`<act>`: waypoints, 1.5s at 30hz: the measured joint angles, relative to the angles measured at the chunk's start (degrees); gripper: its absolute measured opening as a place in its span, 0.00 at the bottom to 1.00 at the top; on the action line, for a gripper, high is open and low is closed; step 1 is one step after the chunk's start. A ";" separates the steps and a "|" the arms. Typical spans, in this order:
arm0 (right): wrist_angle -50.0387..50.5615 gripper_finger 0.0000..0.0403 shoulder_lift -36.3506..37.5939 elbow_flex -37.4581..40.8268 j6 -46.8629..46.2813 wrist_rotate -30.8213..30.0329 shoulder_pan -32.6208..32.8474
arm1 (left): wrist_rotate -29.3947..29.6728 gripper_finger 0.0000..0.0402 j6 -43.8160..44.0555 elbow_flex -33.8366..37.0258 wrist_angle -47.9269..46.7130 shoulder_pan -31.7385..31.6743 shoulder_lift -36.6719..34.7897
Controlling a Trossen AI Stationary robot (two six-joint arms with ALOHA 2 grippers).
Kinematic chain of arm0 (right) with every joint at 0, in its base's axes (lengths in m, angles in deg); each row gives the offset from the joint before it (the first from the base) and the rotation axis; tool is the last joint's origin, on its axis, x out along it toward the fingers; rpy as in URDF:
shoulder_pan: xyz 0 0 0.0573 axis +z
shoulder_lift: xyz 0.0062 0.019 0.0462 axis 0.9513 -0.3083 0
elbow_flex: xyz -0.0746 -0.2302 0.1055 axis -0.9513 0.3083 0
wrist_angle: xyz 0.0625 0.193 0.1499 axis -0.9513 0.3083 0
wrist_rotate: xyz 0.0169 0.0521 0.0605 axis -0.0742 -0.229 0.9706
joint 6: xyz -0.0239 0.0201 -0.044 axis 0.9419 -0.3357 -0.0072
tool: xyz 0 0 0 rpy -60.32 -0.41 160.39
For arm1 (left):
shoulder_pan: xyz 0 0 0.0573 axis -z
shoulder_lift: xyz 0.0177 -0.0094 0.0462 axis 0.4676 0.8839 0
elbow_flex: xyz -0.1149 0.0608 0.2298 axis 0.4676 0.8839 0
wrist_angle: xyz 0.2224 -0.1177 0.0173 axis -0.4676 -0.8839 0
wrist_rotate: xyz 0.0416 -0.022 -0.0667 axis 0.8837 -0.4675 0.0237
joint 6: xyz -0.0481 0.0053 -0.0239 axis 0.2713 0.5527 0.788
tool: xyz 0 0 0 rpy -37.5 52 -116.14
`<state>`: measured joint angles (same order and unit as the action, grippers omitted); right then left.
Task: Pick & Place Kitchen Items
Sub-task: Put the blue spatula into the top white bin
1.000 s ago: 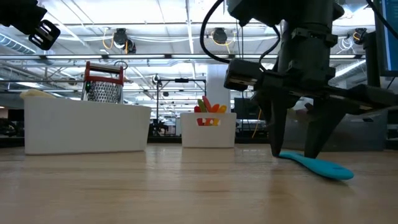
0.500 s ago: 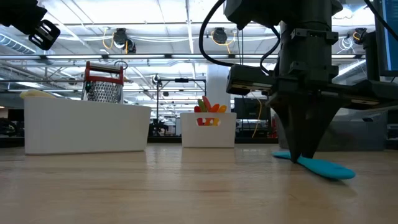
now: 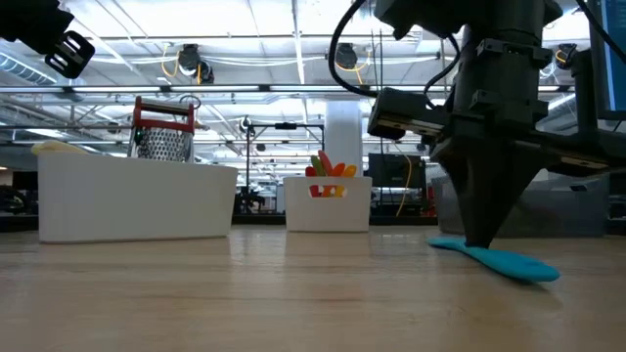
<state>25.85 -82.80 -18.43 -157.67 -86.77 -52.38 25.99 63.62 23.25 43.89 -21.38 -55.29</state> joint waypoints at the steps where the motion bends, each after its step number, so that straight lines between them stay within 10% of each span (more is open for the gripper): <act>1: -0.07 0.01 0.26 0.00 0.11 -0.48 0.04 | 0.00 0.17 0.00 0.00 0.02 0.01 0.01; 17: -2.88 0.02 0.91 0.02 3.08 -6.56 0.02 | 0.02 0.17 0.15 0.00 0.02 0.00 0.00; 33: -2.40 0.36 1.88 0.09 2.23 -7.66 -0.50 | 0.02 0.17 0.17 0.00 0.02 0.00 -0.01; 45: 0.74 0.34 6.80 0.13 3.44 -6.26 -3.46 | 0.00 0.17 0.04 0.00 0.02 0.00 0.01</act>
<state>26.59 -76.00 -18.30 -154.22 -93.03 -55.84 25.99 63.67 23.25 43.91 -21.38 -55.27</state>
